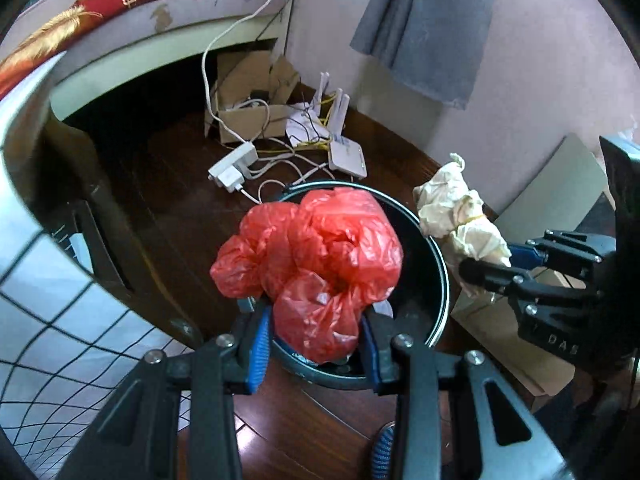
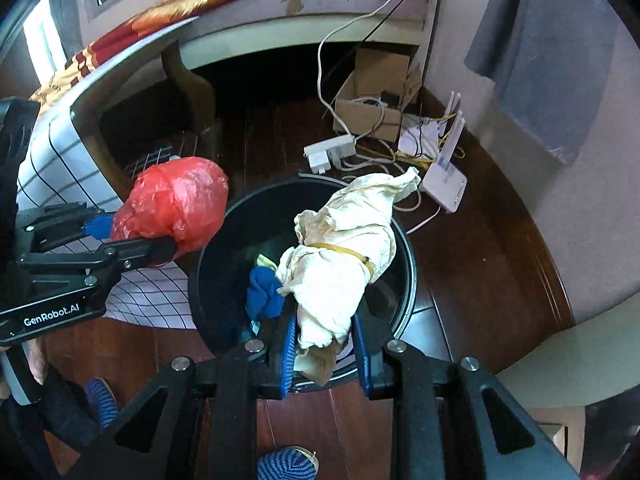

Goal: Collect trash

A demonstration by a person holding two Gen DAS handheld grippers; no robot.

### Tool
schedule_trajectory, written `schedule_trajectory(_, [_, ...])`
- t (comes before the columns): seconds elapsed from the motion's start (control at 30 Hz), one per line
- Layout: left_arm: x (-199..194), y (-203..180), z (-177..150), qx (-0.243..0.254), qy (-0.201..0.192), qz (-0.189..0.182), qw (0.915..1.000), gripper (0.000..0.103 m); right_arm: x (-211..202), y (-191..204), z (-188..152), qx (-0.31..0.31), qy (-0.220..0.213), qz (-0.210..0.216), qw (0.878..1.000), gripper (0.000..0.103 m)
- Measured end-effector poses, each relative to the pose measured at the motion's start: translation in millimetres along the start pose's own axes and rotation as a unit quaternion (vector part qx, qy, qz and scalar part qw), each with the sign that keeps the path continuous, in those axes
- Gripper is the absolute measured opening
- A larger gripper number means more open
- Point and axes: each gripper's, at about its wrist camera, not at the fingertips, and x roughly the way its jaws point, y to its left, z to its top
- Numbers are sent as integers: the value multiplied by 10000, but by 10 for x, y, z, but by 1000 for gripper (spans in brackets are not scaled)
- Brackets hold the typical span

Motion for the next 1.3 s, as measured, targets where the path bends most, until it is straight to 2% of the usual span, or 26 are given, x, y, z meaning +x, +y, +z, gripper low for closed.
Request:
schedule_trajectory(0.33, [413, 35, 80, 72, 417, -160, 9990, 40, 497, -13, -7, -274, 534, 263, 9978, 27])
schedule_trajectory(0.37, [442, 49, 73, 53, 435, -198, 9988, 45, 546, -6, -8, -311, 611, 293, 9972, 30])
schedule_trajectory(0.4, [474, 75, 56, -38, 446, -179, 9988, 53, 612, 9, -13, -385, 729, 281, 9962, 37])
schedule_trajectory(0.43, [499, 106, 46, -115, 447, -121, 9989, 75, 719, 29, -35, -588, 936, -10, 9939, 69])
schedule_trajectory(0.47, [499, 151, 8, -211, 401, 10, 9990, 90, 748, 20, -50, -674, 946, -301, 9928, 93])
schedule_trajectory(0.5, [490, 173, -18, -238, 391, 42, 9989, 93, 753, -6, -69, -710, 905, -467, 9923, 94])
schedule_trajectory(0.53, [487, 195, -57, -263, 432, 96, 9987, 95, 753, -63, -79, -641, 974, -445, 9922, 95])
schedule_trajectory(0.57, [476, 216, -95, -297, 445, 194, 9984, 97, 754, -103, -79, -577, 1033, -443, 9920, 102])
schedule_trajectory(0.8, [339, 297, -264, -529, 324, 628, 9961, 100, 628, -162, -52, -348, 761, -612, 9946, 103])
schedule_trajectory(1.3, [-316, 340, -270, -731, -207, 963, 9924, 100, 47, 250, 192, -283, 92, -335, 9990, 103])
